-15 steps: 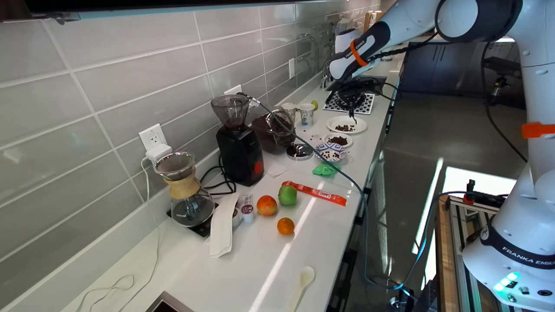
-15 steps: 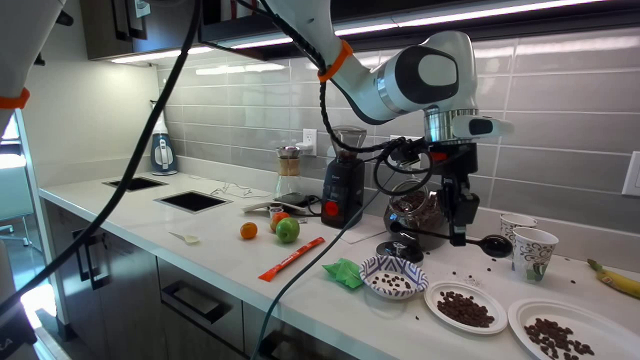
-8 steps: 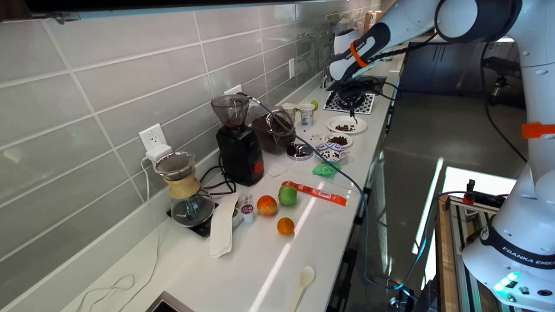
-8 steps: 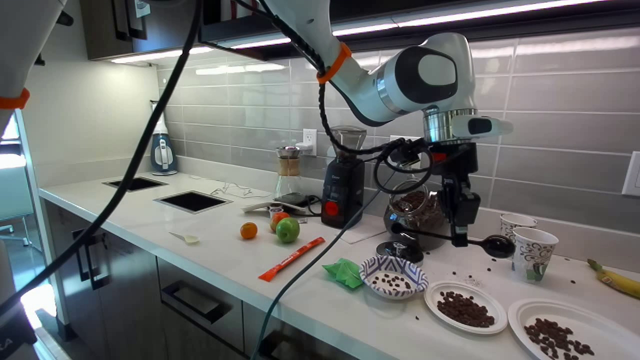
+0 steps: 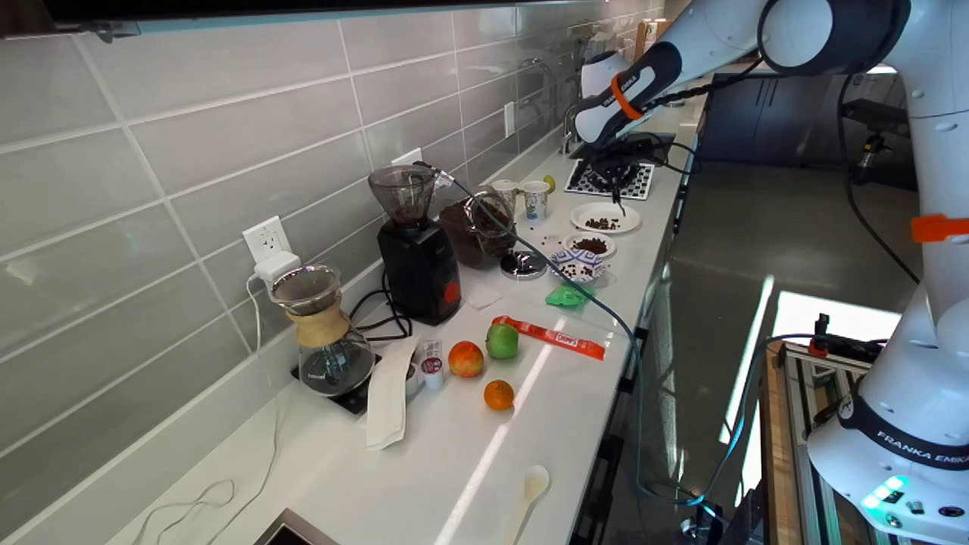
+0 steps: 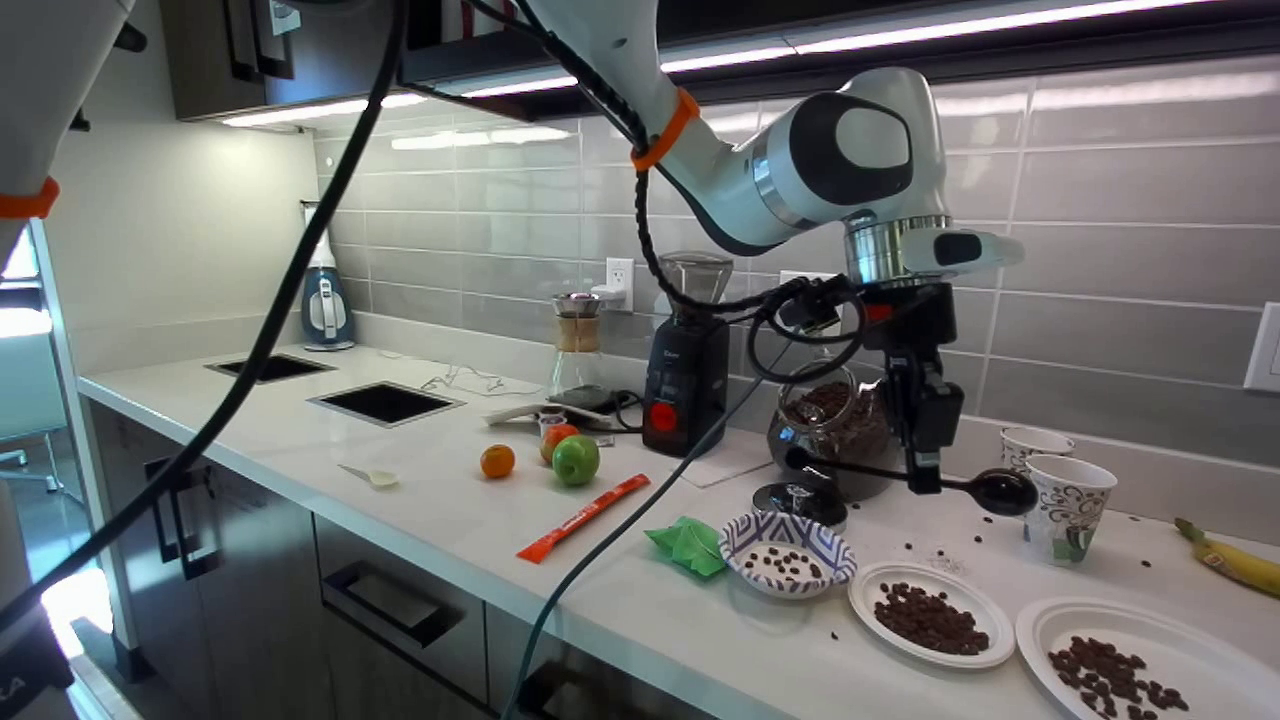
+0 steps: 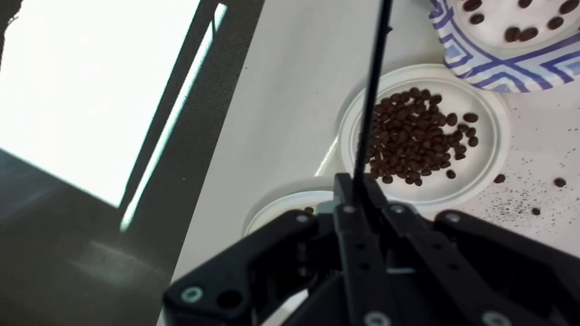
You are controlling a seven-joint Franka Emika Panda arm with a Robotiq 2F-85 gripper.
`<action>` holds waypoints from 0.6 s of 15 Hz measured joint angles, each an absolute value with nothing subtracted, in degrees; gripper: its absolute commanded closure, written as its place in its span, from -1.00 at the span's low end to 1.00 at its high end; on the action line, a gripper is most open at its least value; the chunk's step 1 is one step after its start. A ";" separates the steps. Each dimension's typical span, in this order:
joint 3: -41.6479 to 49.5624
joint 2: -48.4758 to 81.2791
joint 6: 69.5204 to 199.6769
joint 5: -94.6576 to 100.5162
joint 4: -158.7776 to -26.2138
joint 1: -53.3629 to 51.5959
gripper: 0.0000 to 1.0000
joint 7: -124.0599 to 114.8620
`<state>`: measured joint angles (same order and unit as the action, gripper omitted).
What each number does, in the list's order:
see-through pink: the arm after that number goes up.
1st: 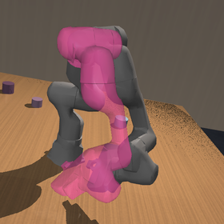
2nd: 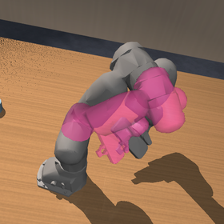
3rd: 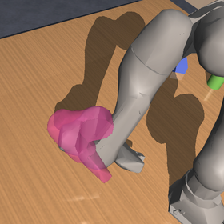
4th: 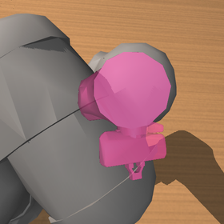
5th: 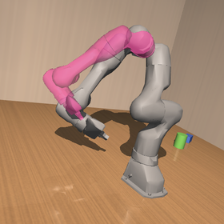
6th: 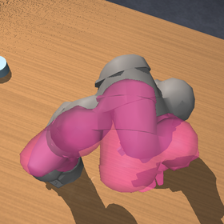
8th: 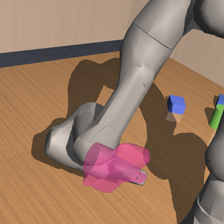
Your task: Use the black spoon to place some coffee beans from the glass container on the white plate on the left.
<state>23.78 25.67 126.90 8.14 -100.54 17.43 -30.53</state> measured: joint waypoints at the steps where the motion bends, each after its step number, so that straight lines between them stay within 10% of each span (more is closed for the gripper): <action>1: 23.81 25.68 126.89 8.20 -100.54 17.40 0.97 -30.57; 9: 23.84 25.77 126.84 8.24 -100.54 17.36 0.97 -30.99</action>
